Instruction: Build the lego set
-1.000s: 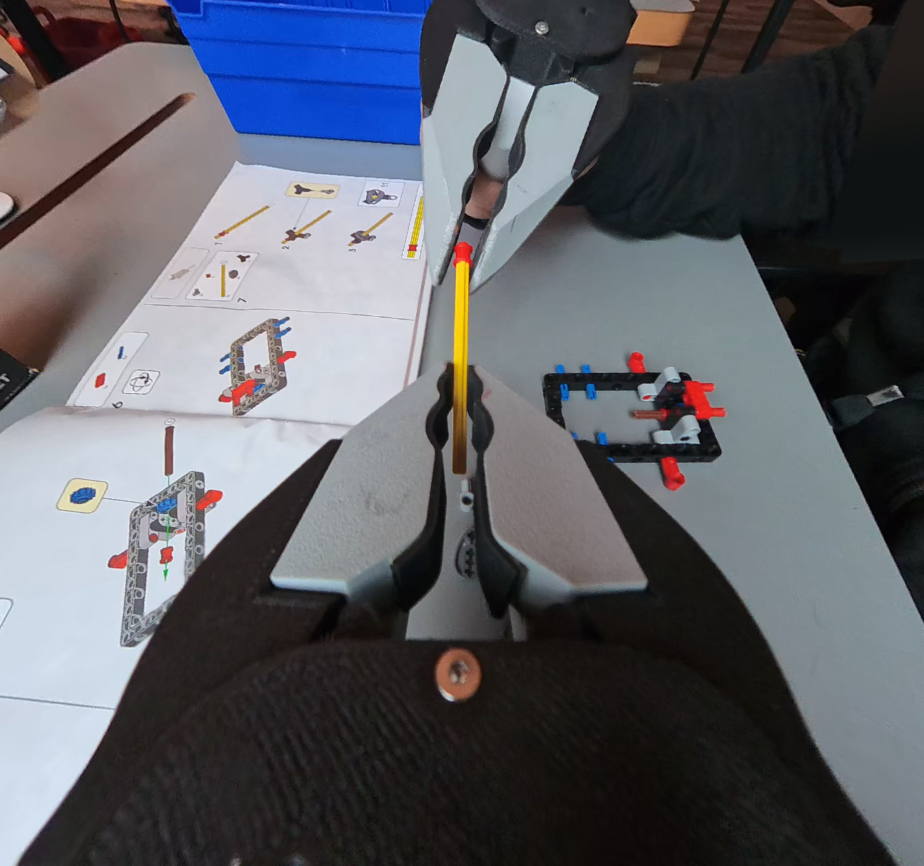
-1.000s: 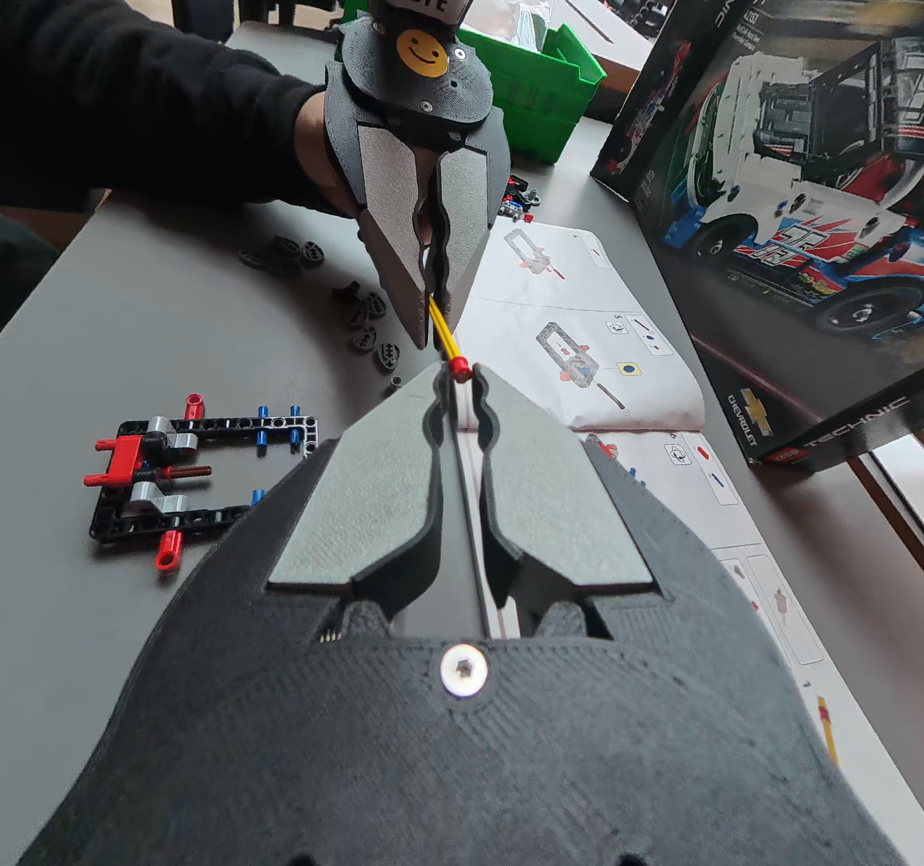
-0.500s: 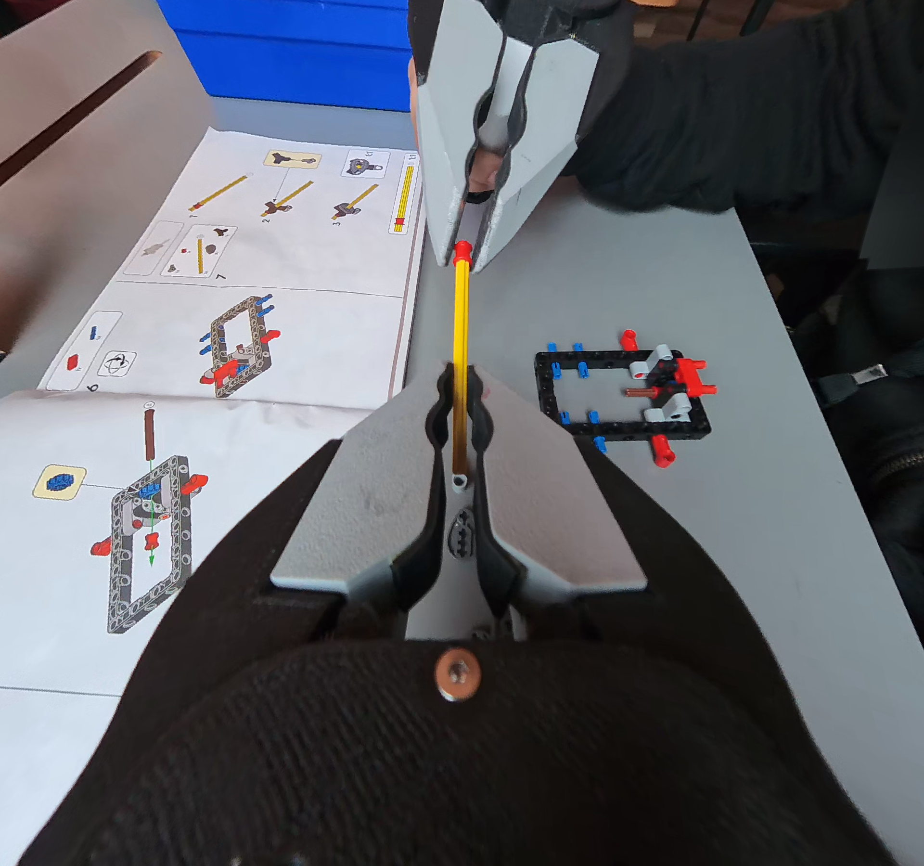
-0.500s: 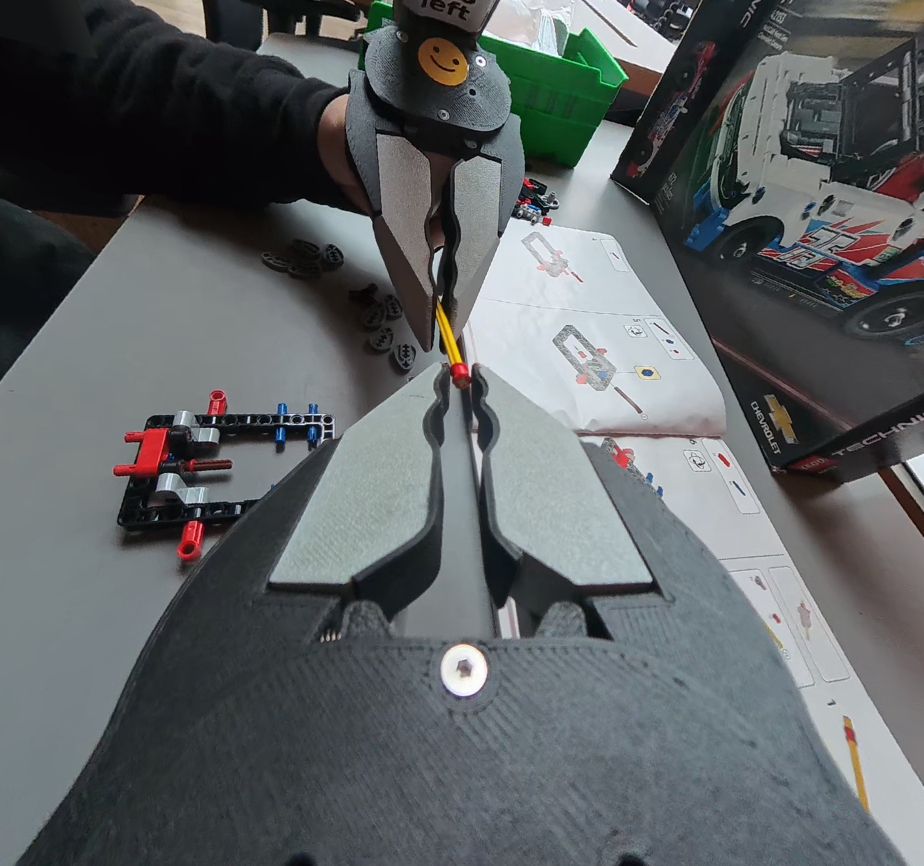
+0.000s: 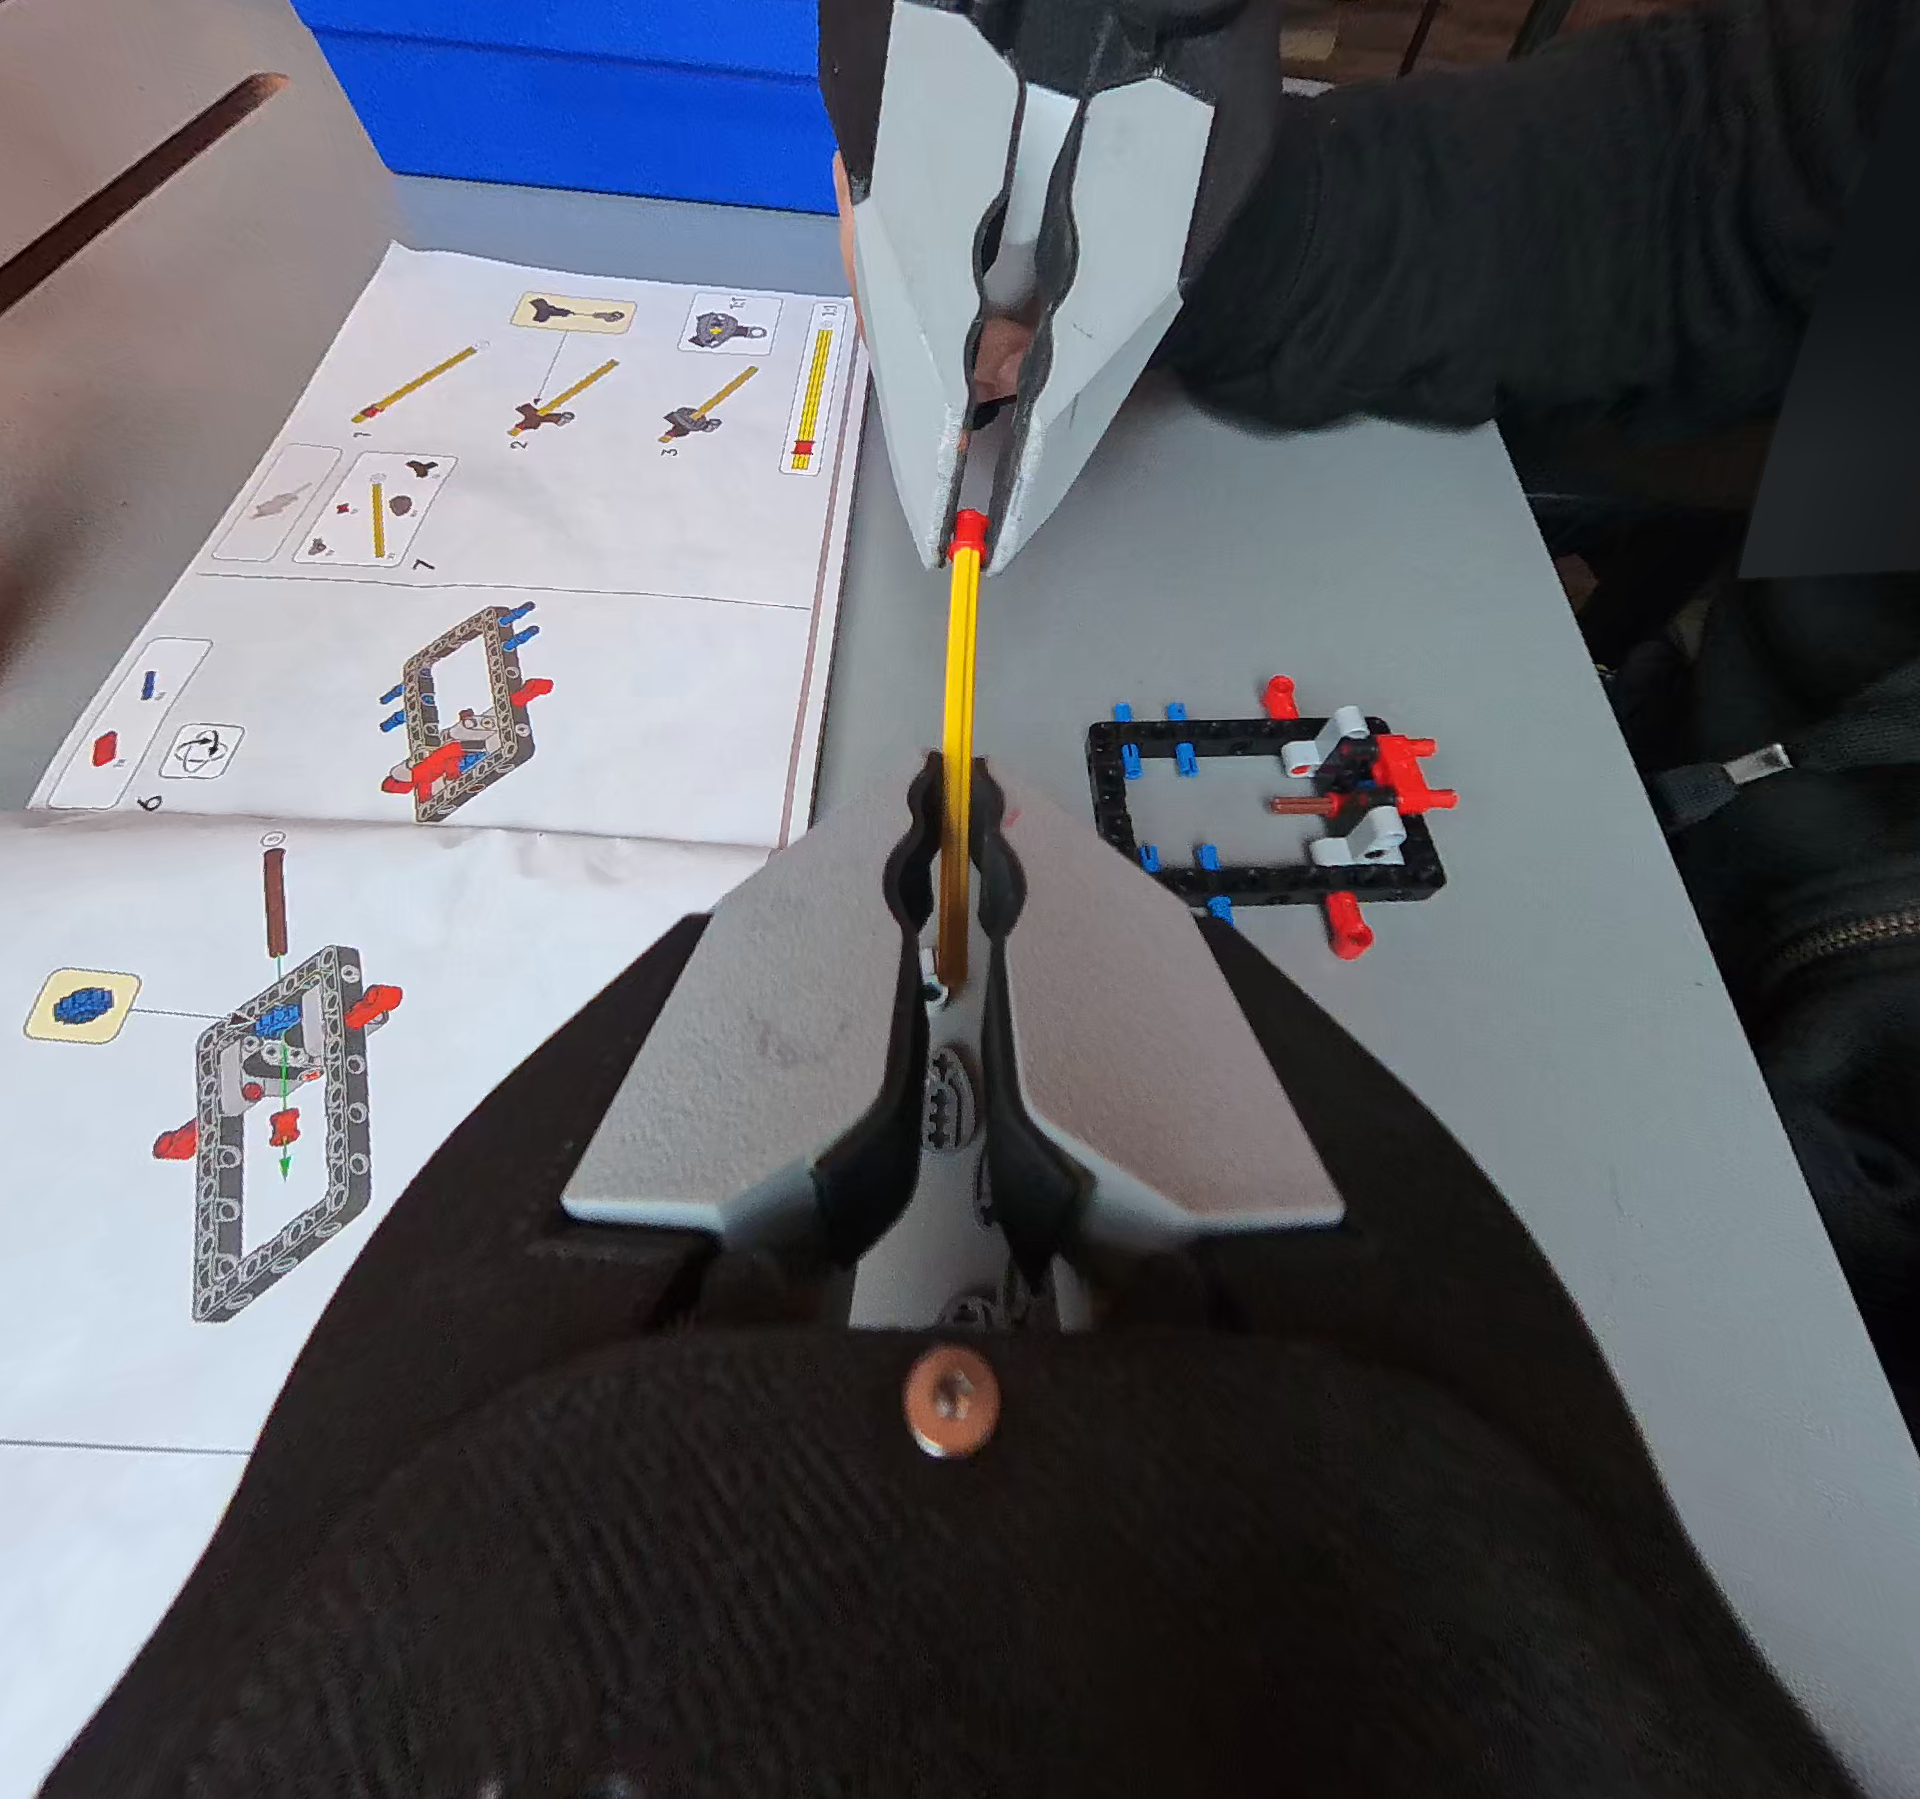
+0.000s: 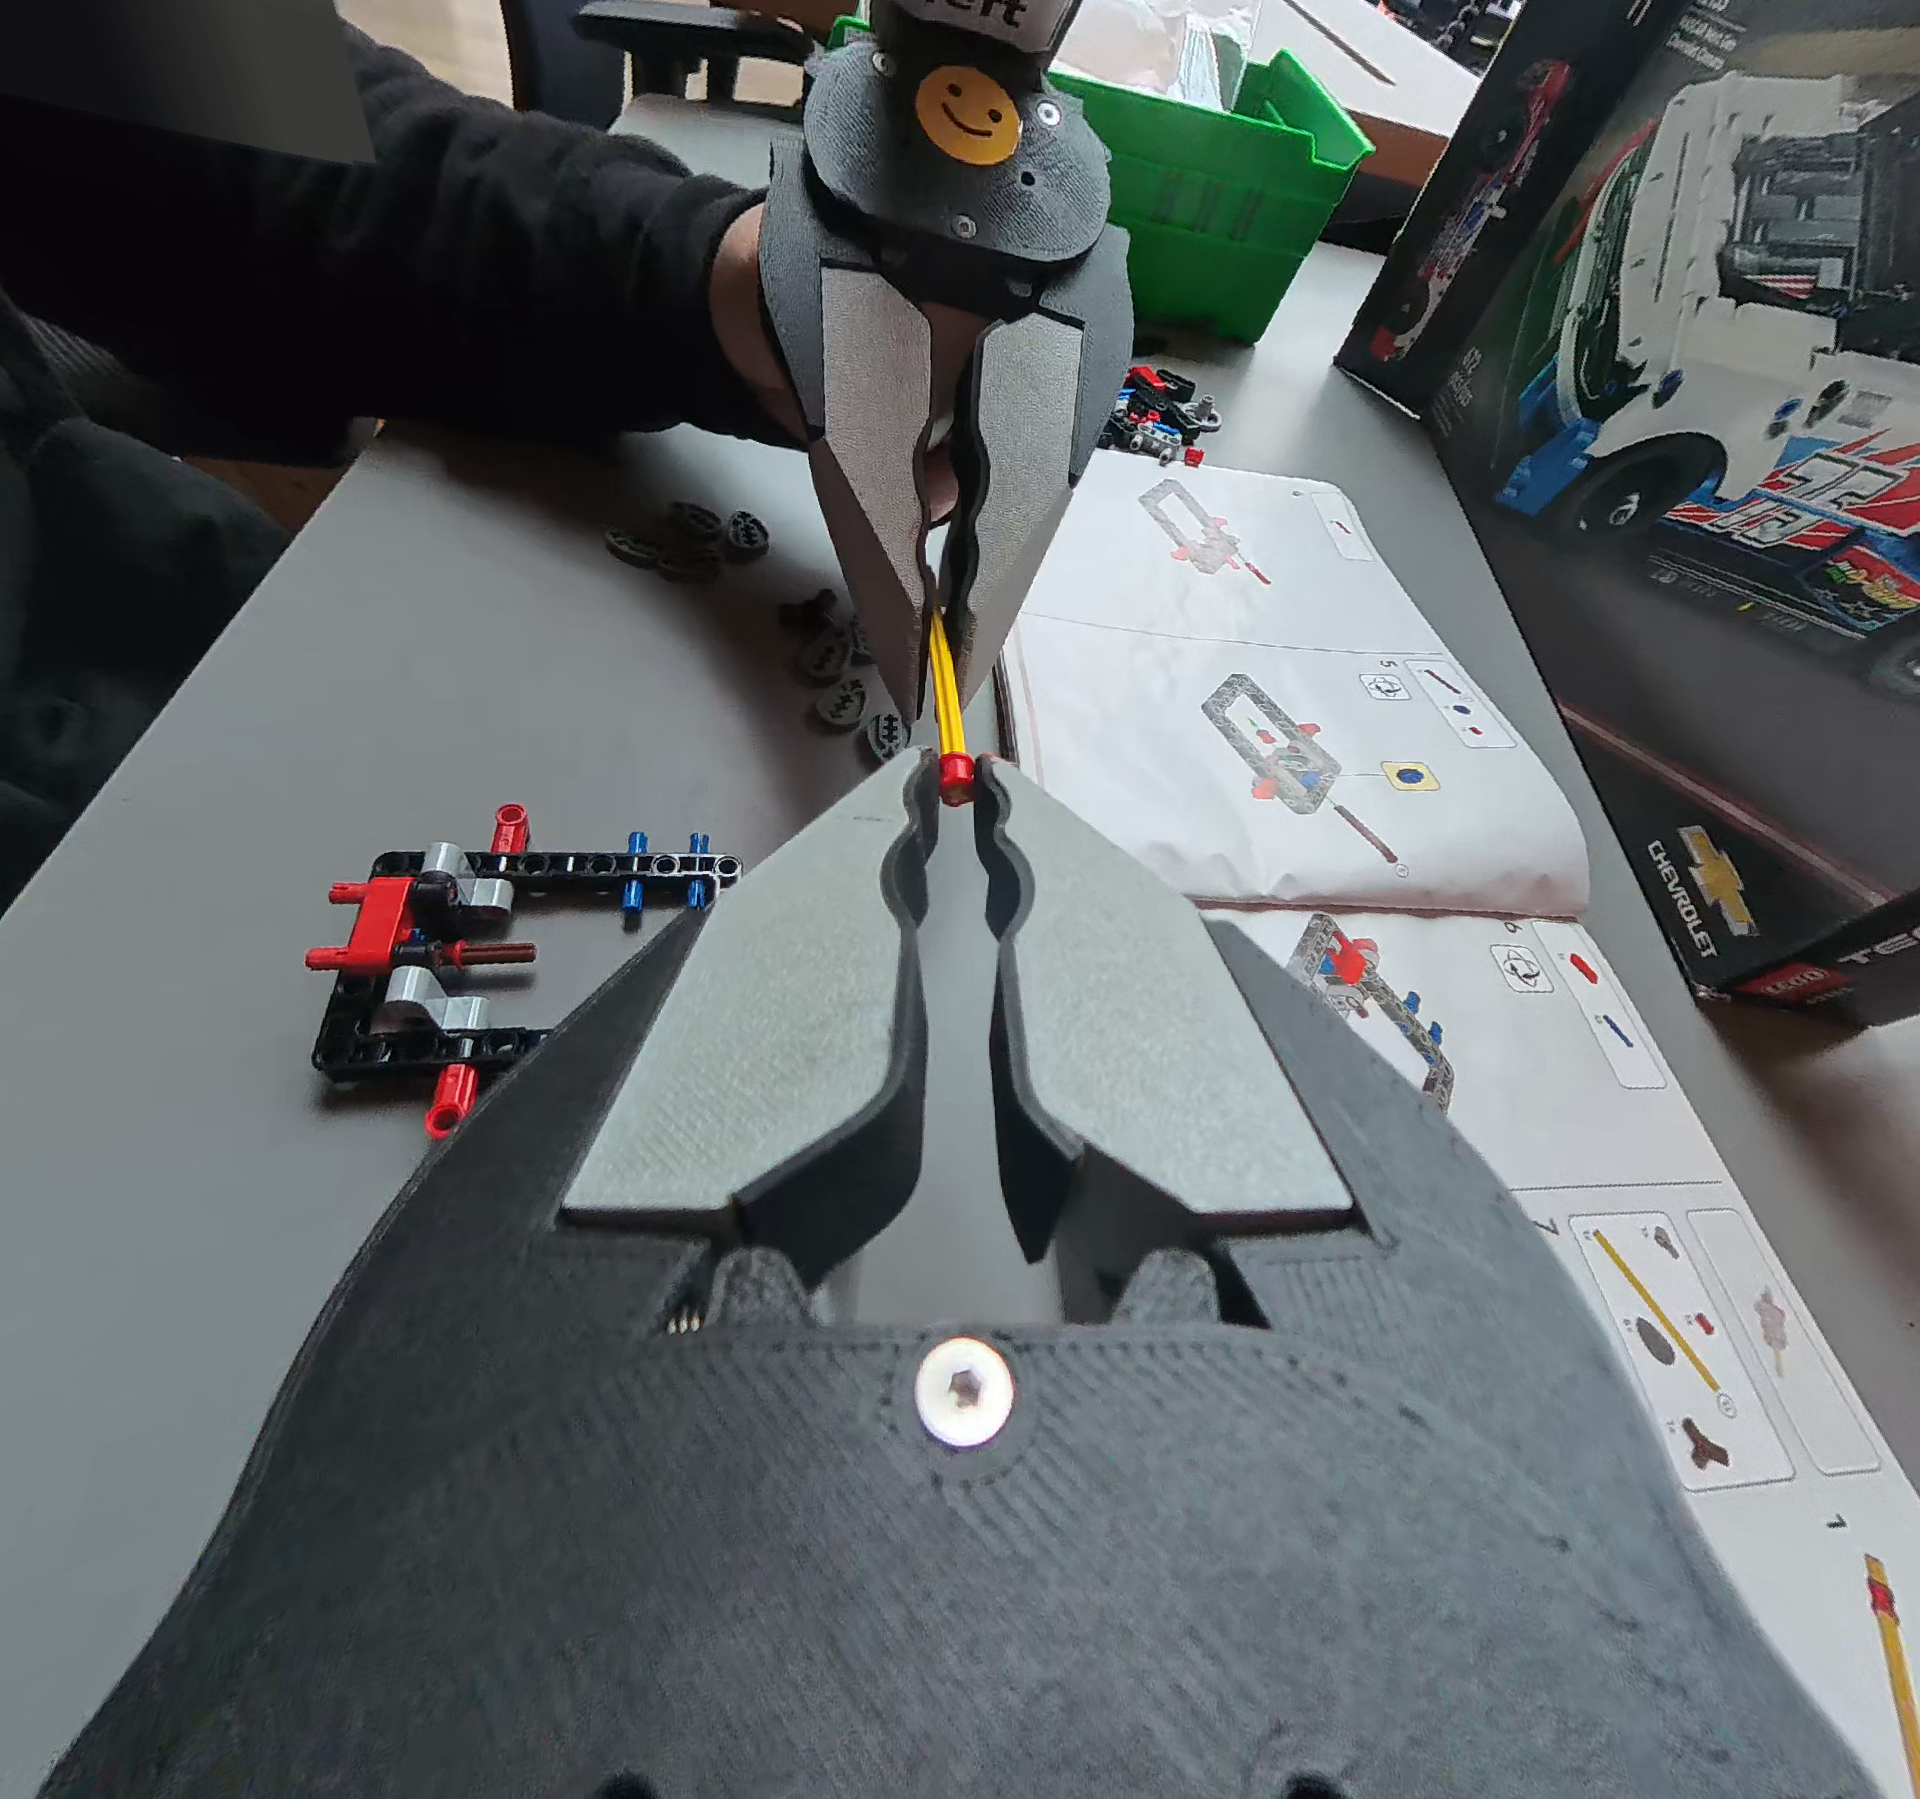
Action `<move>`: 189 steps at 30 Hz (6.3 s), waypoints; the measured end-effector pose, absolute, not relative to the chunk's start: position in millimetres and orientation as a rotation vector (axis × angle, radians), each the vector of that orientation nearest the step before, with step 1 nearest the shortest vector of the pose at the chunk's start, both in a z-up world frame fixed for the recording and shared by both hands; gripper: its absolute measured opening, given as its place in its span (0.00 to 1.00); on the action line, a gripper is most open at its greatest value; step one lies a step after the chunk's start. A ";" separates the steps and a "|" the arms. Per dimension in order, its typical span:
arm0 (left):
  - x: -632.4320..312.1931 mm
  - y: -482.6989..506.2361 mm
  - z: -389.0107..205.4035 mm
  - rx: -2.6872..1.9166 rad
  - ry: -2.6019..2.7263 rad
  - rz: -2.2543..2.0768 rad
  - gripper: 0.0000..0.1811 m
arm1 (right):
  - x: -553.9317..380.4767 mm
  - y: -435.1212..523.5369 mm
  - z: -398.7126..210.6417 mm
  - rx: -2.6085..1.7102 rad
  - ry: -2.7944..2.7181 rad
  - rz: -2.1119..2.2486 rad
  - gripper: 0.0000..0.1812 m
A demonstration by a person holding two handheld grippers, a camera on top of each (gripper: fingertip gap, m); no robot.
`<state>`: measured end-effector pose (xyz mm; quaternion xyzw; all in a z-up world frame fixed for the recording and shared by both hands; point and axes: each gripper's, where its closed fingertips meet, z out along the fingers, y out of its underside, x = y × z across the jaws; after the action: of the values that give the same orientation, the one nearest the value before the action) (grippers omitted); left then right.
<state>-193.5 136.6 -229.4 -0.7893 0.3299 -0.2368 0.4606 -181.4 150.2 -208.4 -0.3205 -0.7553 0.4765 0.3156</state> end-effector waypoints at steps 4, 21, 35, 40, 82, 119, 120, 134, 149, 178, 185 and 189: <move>-191.5 135.5 -231.1 -1.948 0.818 -0.601 0.00 | -180.5 148.8 -207.5 -0.850 -1.989 1.305 0.02; -175.4 140.6 -255.1 -2.002 0.837 -0.614 0.01 | -171.9 149.8 -218.8 -0.835 -2.094 1.237 0.02; -176.6 145.6 -246.2 -1.989 0.745 -0.640 0.01 | -178.0 148.5 -233.7 -0.881 -2.103 1.246 0.02; -178.2 146.8 -249.7 -1.992 0.772 -0.578 0.01 | -178.8 149.8 -239.4 -0.861 -2.116 1.172 0.02; -188.3 155.3 -264.8 -2.043 0.794 -0.401 0.01 | -184.3 158.8 -247.4 -0.917 -2.070 1.212 0.02; -201.2 164.3 -256.8 -1.998 0.732 -0.284 0.01 | -184.4 182.7 -235.7 -1.006 -1.961 1.330 0.11; -200.9 164.2 -257.1 -1.998 0.734 -0.283 0.01 | -184.5 181.6 -236.8 -1.002 -1.969 1.320 0.12; -185.1 158.3 -256.7 -1.962 0.821 -0.306 0.01 | -182.6 157.7 -244.3 -0.923 -2.057 1.267 0.06; -181.4 155.9 -258.7 -1.961 0.862 -0.280 0.01 | -178.1 158.8 -244.4 -0.888 -2.071 1.252 0.01; -186.4 159.0 -253.6 -1.958 0.801 -0.299 0.01 | -183.3 167.7 -240.4 -0.949 -2.014 1.274 0.06; -186.1 159.3 -253.6 -1.958 0.799 -0.302 0.01 | -180.9 163.6 -243.3 -0.942 -2.051 1.287 0.05; -183.7 158.6 -254.4 -1.959 0.807 -0.310 0.01 | -180.8 161.0 -245.6 -0.924 -2.066 1.255 0.02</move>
<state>-183.7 158.6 -254.4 -0.8028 0.3307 -0.1269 0.4797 -180.8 161.0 -245.6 -0.3436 -0.7679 0.4664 0.2734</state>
